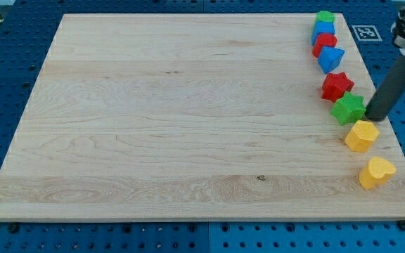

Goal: Push yellow hexagon towards left

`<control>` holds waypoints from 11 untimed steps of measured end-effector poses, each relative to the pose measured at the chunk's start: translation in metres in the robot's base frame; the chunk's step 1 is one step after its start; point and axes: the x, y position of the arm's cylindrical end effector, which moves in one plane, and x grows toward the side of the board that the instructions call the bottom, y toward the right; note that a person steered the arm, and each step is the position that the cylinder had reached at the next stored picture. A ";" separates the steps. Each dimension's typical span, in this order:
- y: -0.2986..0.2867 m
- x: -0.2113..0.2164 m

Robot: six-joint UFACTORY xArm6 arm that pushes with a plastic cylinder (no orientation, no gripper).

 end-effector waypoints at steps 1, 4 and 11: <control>0.016 -0.008; 0.011 0.046; -0.056 0.053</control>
